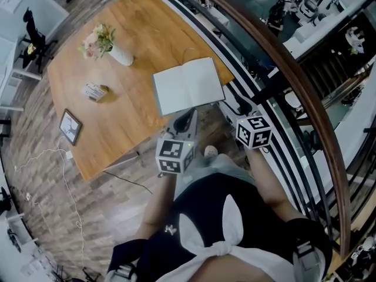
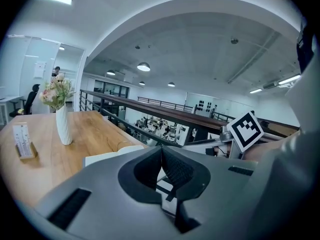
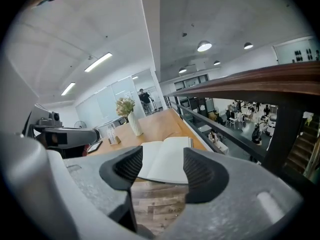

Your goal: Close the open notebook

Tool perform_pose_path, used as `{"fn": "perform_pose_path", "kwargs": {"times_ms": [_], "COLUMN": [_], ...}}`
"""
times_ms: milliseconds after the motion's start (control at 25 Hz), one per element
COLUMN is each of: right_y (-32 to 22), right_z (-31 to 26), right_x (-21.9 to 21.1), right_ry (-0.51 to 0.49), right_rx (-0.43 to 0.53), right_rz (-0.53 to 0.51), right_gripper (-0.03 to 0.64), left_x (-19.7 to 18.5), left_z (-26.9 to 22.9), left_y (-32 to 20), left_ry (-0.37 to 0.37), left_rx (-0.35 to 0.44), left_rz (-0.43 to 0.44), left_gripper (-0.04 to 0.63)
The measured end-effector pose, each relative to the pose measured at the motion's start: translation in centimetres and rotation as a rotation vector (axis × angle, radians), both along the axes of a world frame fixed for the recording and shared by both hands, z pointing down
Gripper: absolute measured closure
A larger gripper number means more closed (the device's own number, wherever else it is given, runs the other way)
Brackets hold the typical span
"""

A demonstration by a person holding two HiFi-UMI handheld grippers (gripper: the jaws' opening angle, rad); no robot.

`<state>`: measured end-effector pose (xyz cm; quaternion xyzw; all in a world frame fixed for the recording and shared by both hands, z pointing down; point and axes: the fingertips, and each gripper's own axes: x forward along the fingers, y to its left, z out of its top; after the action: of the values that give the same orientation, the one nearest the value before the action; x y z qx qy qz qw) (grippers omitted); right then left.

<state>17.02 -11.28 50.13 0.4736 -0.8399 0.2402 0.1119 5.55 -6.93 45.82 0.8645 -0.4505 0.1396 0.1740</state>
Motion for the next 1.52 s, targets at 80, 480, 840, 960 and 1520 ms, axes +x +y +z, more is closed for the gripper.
{"fn": "perform_pose_path", "kwargs": {"times_ms": [80, 480, 840, 960, 1520], "right_y": [-0.2, -2.2, -4.8, -5.3, -6.0], "right_z": [0.7, 4.1, 8.1, 9.6, 14.5], "right_x": [-0.3, -0.7, -0.4, -0.4, 0.8], "right_ry": [-0.009, -0.043, -0.045, -0.026, -0.111], "right_rx": [-0.018, -0.120, -0.246, -0.277, -0.417], "right_rz": [-0.006, 0.013, 0.057, 0.059, 0.086], "right_gripper": [0.364, 0.362, 0.353, 0.353, 0.351], "left_x": [-0.6, -2.7, -4.0, -4.3, -4.7], "left_z": [0.5, 1.5, 2.9, 3.3, 4.8], "left_y": [0.0, -1.9, -5.4, -6.2, -7.6], "left_ry": [-0.012, -0.018, -0.008, -0.008, -0.010], "left_rx": [-0.014, -0.049, -0.104, -0.114, -0.161], "left_rz": [-0.016, -0.027, 0.025, 0.038, 0.059], "left_gripper": [0.577, 0.577, 0.577, 0.577, 0.577]}}
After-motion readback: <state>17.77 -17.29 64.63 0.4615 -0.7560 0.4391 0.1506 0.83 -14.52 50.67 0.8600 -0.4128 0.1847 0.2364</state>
